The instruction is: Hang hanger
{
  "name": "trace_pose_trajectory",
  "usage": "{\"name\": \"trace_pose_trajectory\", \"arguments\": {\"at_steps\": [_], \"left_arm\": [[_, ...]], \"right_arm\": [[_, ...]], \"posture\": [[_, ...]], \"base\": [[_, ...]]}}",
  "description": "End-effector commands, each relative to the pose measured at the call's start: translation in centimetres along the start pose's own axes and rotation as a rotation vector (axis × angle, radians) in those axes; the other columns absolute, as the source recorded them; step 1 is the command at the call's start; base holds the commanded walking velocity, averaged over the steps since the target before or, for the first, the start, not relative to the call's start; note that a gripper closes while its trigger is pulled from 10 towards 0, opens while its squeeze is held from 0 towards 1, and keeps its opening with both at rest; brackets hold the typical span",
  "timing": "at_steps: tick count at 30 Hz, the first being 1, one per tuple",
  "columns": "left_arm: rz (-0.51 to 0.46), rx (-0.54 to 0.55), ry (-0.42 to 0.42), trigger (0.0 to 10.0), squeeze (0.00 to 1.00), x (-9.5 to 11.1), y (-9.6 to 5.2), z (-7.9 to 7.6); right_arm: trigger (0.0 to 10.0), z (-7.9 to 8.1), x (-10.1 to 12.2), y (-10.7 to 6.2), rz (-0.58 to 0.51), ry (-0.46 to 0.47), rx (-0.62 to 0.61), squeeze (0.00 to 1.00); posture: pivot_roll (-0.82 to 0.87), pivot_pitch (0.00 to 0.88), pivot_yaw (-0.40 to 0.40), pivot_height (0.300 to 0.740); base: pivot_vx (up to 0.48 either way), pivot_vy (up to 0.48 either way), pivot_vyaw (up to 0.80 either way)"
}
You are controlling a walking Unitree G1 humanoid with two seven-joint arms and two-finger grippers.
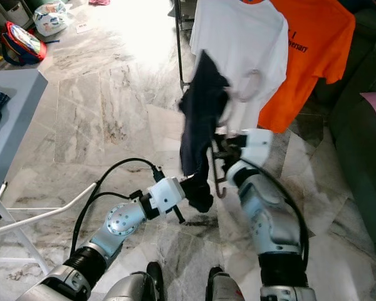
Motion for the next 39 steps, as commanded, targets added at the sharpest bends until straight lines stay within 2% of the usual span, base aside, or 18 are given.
{"name": "trace_pose_trajectory", "arguments": {"at_steps": [1,2,3,4,9,15,20,24,30,35,36,39], "left_arm": [[-0.010,-0.051,-0.008,10.0,0.00,0.0,-0.2,-1.4],[-0.011,-0.055,-0.027,10.0,0.00,0.0,-0.1,-1.5],[-0.009,-0.057,-0.047,10.0,0.42,-0.1,-0.1,-1.6],[-0.005,-0.057,-0.061,10.0,1.00,-0.2,-0.1,-1.7],[0.005,-0.082,-0.080,10.0,1.00,-0.3,-0.1,-2.1],[0.027,-0.149,-0.110,10.0,1.00,-0.8,-0.4,-2.7],[0.020,-0.136,-0.100,10.0,1.00,-0.7,-0.4,-2.2],[0.016,-0.099,-0.081,10.0,1.00,-0.7,-0.7,-1.1],[0.004,-0.048,-0.048,10.0,1.00,-0.5,-1.2,0.4],[-0.021,-0.017,-0.004,10.0,1.00,0.1,-1.6,2.2],[-0.042,-0.008,0.010,10.0,1.00,0.7,-1.6,3.0],[-0.074,0.002,0.033,10.0,1.00,1.5,-1.5,3.9]], "right_arm": [[10.0,0.5,1.4,0.3,-0.065,-0.025,0.019,0.00],[10.0,0.5,1.4,0.3,-0.069,-0.042,0.021,0.00],[10.0,0.6,1.4,0.3,-0.075,-0.059,0.025,0.00],[10.0,0.8,1.4,0.2,-0.083,-0.075,0.037,0.00],[10.0,1.3,1.4,0.2,-0.093,-0.107,0.069,0.00],[10.0,2.1,1.0,0.0,-0.096,-0.191,0.131,0.00],[10.0,2.3,0.6,-0.3,-0.098,-0.238,0.170,0.00],[10.0,2.1,-0.3,-1.3,-0.085,-0.355,0.229,0.00],[10.0,1.2,-1.5,-2.4,-0.018,-0.397,0.278,0.00],[10.0,-0.4,-2.1,-3.8,0.013,-0.432,0.297,0.00],[10.0,-1.1,-2.3,-4.4,0.036,-0.438,0.310,0.00],[10.0,-1.8,-2.3,-5.3,0.051,-0.439,0.338,0.00]], "posture": [[-0.11,0.255,0.047,0.740],[-0.11,0.255,0.046,0.740],[-0.11,0.255,0.046,0.740],[-0.11,0.256,0.046,0.740],[-0.11,0.257,0.046,0.740],[-0.11,0.258,0.046,0.740],[-0.11,0.258,0.046,0.740],[-0.11,0.260,0.048,0.740],[-0.10,0.259,0.054,0.740],[-0.09,0.257,0.056,0.740],[-0.09,0.256,0.058,0.740],[-0.09,0.257,0.058,0.740]], "base": [[0.000,0.000,0.00],[0.000,0.000,0.00],[0.000,0.000,0.00],[0.000,0.000,0.00],[0.000,0.000,0.00],[0.000,0.000,0.00],[0.000,0.000,0.00],[0.000,0.000,0.00],[0.000,0.000,0.00],[0.000,0.000,0.00],[0.000,0.000,0.00],[0.000,0.000,0.00]]}}
Point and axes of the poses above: a point about 5 cm out from each wrist's last joint towards the gripper, its own y axis pointing out of the wrist towards the gripper, its own x axis along the axis of the wrist's last joint, z = x × y, the point moved 2 cm from there along y, pointing out of the wrist towards the gripper, and after that the axes turned 7 degrees about y, right-handed, at the moved point
